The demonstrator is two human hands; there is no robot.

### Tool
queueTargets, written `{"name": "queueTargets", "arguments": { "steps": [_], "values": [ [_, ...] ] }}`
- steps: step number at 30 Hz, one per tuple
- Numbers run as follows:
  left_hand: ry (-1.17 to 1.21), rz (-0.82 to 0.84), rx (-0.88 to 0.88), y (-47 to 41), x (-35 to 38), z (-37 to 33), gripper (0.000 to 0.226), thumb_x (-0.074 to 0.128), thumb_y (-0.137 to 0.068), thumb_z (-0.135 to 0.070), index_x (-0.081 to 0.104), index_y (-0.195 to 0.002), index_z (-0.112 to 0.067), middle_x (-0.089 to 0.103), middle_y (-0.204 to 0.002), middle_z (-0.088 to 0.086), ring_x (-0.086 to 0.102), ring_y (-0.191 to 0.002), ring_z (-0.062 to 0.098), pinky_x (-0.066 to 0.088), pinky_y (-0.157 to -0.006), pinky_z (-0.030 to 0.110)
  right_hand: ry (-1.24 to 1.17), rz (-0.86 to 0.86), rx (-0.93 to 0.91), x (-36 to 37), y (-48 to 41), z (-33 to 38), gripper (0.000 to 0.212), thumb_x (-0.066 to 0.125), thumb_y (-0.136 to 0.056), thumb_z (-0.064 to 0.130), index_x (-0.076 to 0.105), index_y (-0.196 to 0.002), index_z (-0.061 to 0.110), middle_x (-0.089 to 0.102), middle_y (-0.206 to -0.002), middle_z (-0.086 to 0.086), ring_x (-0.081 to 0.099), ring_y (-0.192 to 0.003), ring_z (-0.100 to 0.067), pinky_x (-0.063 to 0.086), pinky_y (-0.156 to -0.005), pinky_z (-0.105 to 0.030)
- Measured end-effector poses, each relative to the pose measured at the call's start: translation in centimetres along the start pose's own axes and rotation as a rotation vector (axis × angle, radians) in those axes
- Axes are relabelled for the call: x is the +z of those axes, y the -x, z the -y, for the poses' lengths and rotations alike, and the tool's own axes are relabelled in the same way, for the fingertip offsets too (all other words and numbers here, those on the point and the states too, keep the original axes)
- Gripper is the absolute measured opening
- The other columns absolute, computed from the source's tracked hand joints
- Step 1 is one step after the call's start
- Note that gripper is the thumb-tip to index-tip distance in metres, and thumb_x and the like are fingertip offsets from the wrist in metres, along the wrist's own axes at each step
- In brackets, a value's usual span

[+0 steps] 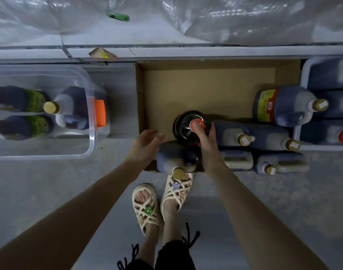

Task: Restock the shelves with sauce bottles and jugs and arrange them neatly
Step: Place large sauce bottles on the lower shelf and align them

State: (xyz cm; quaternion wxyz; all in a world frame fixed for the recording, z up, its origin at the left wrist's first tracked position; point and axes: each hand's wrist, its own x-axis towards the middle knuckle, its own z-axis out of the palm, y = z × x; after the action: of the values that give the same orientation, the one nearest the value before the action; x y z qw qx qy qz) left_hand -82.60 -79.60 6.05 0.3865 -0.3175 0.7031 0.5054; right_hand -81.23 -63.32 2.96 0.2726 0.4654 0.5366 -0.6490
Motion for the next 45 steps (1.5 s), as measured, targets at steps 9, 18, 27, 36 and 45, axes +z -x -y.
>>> {"name": "queueTargets", "arguments": {
  "steps": [9,18,27,36,45],
  "values": [
    [-0.004,0.038,0.034,1.1,-1.5,-1.4,0.051,0.055,-0.094,-0.036,0.045,-0.138,-0.013,0.058,-0.122,0.007,0.057,-0.112,0.019,0.047,-0.097,0.034,-0.046,-0.033,-0.097,1.7,0.5,3.2,0.097,0.073,-0.074,0.055,0.023,-0.153,0.030,0.040,-0.149,0.002,0.042,-0.134,-0.019,0.036,-0.112,-0.040],
    [-0.009,0.111,0.180,9.0,-4.4,-7.0,0.056,0.056,-0.091,-0.042,0.043,-0.139,-0.017,0.056,-0.123,0.003,0.054,-0.116,0.018,0.044,-0.103,0.040,-0.007,-0.047,-0.224,1.8,10.4,9.5,0.106,0.076,-0.050,0.074,0.038,-0.144,0.040,0.043,-0.146,0.002,0.046,-0.128,-0.020,0.041,-0.105,-0.043],
    [0.026,0.202,0.456,23.3,-7.9,-16.9,0.063,0.069,-0.085,-0.032,0.043,-0.139,-0.014,0.064,-0.117,0.004,0.060,-0.101,0.009,0.048,-0.086,0.028,0.073,0.018,-0.461,0.6,29.1,19.9,0.087,0.084,-0.056,0.049,0.051,-0.135,0.034,0.063,-0.124,0.006,0.062,-0.110,-0.014,0.050,-0.096,-0.040],
    [0.008,0.383,0.820,42.3,-12.2,-27.9,0.069,0.081,-0.075,-0.015,0.048,-0.135,-0.021,0.063,-0.117,-0.004,0.064,-0.100,0.002,0.051,-0.081,0.014,0.187,0.052,-0.775,-0.5,52.5,30.9,0.049,0.080,-0.073,0.035,0.064,-0.119,0.027,0.073,-0.105,-0.004,0.071,-0.084,-0.018,0.057,-0.070,-0.033],
    [0.132,0.296,1.085,56.8,-15.6,-37.9,0.056,0.083,-0.068,-0.016,0.060,-0.117,-0.026,0.069,-0.115,-0.002,0.064,-0.106,0.007,0.050,-0.084,0.020,0.189,0.122,-1.070,-0.3,68.2,40.1,0.045,0.081,-0.074,0.026,0.066,-0.116,0.026,0.075,-0.095,-0.002,0.073,-0.081,-0.015,0.059,-0.077,-0.038]
  ]
}}
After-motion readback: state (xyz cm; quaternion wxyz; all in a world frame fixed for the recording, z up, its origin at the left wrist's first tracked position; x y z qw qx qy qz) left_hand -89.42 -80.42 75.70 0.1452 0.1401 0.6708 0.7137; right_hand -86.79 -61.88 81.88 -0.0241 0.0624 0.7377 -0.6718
